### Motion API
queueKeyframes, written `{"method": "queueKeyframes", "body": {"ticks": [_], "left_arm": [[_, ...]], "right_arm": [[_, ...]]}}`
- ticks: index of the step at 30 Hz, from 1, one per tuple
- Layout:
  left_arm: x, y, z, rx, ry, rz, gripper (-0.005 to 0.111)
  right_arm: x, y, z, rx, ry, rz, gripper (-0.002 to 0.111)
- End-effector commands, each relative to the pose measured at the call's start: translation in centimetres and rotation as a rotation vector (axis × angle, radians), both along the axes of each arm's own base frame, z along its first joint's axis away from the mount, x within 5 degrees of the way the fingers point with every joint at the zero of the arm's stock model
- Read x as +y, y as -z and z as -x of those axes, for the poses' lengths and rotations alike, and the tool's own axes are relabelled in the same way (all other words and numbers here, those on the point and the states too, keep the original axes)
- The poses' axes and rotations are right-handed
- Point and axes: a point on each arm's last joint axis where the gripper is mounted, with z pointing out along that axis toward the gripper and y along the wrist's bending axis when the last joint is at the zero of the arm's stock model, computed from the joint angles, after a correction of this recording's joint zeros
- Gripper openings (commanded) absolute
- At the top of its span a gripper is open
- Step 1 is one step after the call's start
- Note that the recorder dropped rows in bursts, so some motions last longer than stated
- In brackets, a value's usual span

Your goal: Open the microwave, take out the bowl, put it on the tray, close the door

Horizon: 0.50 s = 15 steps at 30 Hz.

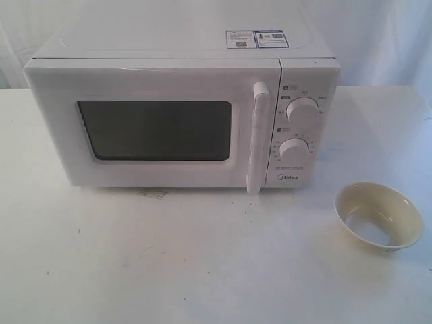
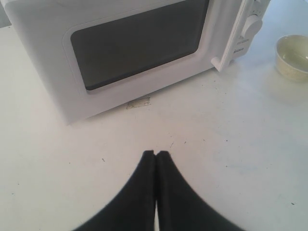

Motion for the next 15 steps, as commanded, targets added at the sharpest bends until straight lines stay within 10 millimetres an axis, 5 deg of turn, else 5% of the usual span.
{"method": "queueKeyframes", "body": {"ticks": [1, 15], "left_arm": [[-0.12, 0.00, 0.14, 0.001, 0.002, 0.019, 0.000], [-0.11, -0.01, 0.13, -0.016, 0.016, -0.003, 0.000]], "right_arm": [[-0.03, 0.13, 0.03, -0.001, 0.006, 0.000, 0.000], [-0.03, 0.13, 0.03, -0.001, 0.006, 0.000, 0.000]]}}
